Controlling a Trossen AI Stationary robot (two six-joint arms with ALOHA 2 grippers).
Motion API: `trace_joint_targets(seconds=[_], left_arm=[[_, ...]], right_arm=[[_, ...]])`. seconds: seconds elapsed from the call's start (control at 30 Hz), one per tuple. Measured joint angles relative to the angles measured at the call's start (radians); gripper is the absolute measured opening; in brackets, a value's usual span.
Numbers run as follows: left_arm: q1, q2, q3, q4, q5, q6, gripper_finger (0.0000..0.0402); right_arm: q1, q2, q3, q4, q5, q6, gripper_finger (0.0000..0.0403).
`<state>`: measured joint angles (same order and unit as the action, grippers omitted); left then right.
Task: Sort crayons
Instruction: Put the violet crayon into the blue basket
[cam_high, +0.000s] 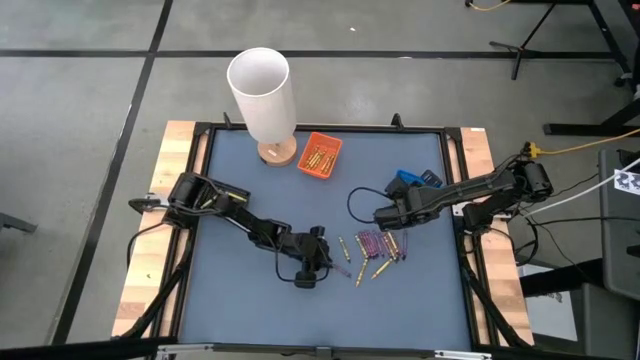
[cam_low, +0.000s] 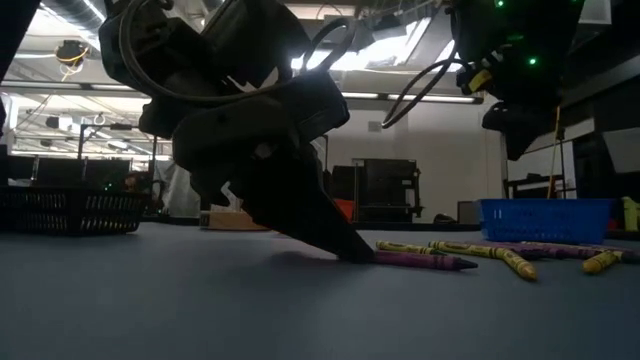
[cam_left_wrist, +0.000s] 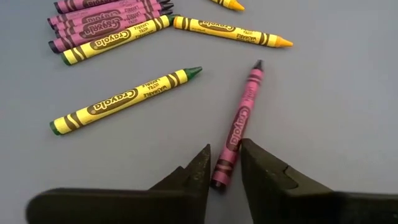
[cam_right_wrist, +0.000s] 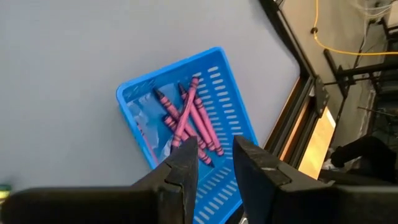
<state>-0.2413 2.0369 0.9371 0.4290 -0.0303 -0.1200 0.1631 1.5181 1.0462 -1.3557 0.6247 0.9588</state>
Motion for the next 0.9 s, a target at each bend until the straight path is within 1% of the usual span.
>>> trace_joint_targets(seconds=[0.2, 0.5, 0.77, 0.9], left_arm=[[0.0, 0.0, 0.0, 0.0, 0.002, 0.0, 0.0041], [0.0, 0.0, -0.002, 0.005, -0.002, 0.0, 0.0019], [0.0, 0.0, -0.002, 0.007, -0.004, 0.0, 0.0014], [0.0, -0.002, -0.002, 0.025, -0.004, 0.0, 0.0014]], right_arm=[[0.0, 0.0, 0.0, 0.0, -0.055, 0.0, 0.0099], [0.001, 0.0, 0.0, -0.001, -0.18, 0.0, 0.0099], [0.001, 0.0, 0.0, -0.002, -0.235, -0.002, 0.0099], [0.001, 0.0, 0.0, -0.005, -0.253, -0.034, 0.0099]])
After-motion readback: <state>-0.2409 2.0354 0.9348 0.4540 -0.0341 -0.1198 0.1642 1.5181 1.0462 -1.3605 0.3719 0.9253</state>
